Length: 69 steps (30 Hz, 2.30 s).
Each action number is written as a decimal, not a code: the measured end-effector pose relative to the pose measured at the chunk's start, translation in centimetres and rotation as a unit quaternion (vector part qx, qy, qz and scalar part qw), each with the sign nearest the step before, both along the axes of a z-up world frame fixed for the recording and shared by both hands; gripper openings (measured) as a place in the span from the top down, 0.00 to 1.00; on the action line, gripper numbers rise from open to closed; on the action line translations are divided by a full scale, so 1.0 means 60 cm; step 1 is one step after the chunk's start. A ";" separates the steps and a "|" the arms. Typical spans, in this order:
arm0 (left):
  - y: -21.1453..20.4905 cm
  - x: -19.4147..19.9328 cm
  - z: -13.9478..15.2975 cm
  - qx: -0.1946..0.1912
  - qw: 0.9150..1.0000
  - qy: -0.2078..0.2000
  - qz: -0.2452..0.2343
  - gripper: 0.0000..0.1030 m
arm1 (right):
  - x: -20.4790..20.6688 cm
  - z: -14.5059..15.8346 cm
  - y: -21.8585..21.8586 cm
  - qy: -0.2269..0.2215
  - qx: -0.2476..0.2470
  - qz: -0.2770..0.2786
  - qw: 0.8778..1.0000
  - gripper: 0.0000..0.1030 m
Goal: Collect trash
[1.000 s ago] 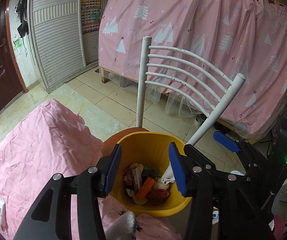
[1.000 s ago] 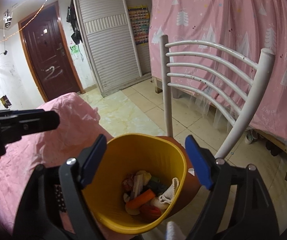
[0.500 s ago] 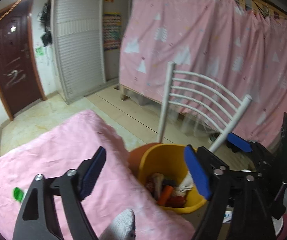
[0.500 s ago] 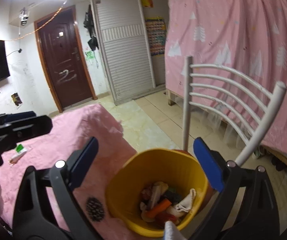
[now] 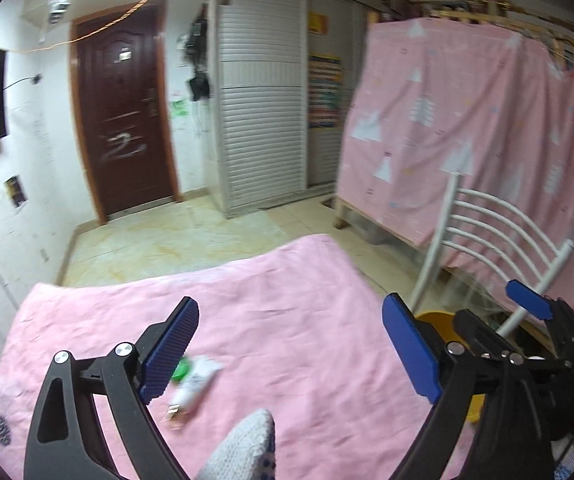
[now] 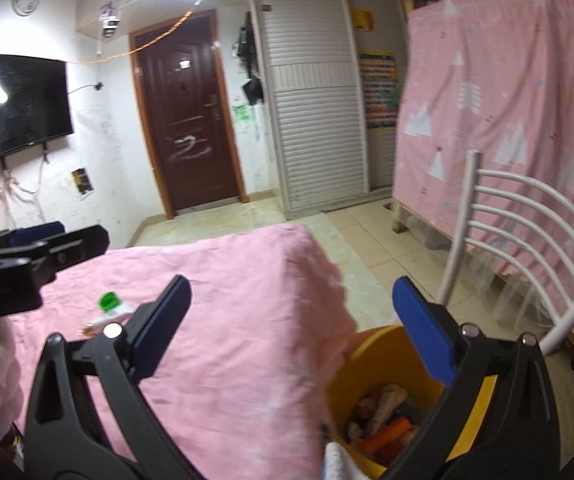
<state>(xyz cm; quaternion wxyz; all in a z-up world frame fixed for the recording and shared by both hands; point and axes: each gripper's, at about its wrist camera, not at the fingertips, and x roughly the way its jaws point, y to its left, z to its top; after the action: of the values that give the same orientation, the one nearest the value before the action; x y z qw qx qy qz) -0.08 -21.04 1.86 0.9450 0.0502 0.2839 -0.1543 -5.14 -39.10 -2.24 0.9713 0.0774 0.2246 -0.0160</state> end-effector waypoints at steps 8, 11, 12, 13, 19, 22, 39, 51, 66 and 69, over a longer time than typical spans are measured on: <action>0.107 0.007 -0.013 -0.001 0.997 -0.001 0.077 0.19 | 0.024 0.002 0.089 0.001 -0.016 0.055 0.998 0.06; 0.140 0.005 -0.015 0.001 0.995 -0.004 0.104 0.19 | 0.032 0.002 0.122 0.002 -0.022 0.071 0.997 0.06; 0.148 0.004 -0.015 0.001 0.994 -0.005 0.110 0.19 | 0.033 0.003 0.126 0.002 -0.022 0.075 0.997 0.06; 0.159 0.004 -0.015 0.000 0.993 -0.005 0.118 0.19 | 0.035 0.003 0.132 0.002 -0.022 0.080 0.997 0.06; 0.199 0.001 -0.016 0.002 0.989 -0.008 0.147 0.19 | 0.039 0.006 0.158 0.000 -0.026 0.096 0.995 0.06; 0.215 -0.004 -0.016 0.002 0.987 -0.008 0.160 0.19 | 0.043 0.007 0.168 -0.001 -0.026 0.102 0.994 0.06; 0.287 -0.009 -0.021 -0.006 0.979 -0.001 0.203 0.19 | 0.053 0.016 0.219 -0.002 -0.034 0.128 0.991 0.06; 0.303 -0.006 -0.023 -0.014 0.978 0.001 0.208 0.19 | 0.055 0.016 0.230 -0.001 -0.039 0.131 0.991 0.06; 0.309 -0.001 -0.029 -0.018 0.978 0.007 0.208 0.19 | 0.056 0.016 0.234 -0.001 -0.041 0.132 0.990 0.06; 0.309 -0.001 -0.030 -0.018 0.978 0.007 0.208 0.19 | 0.056 0.016 0.234 -0.001 -0.042 0.132 0.990 0.06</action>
<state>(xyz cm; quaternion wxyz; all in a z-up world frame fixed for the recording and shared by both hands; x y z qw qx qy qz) -0.12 -2.51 0.05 0.9551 -0.0285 0.2921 0.0400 -1.81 -25.06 -1.30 0.9674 0.0067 0.2311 0.1030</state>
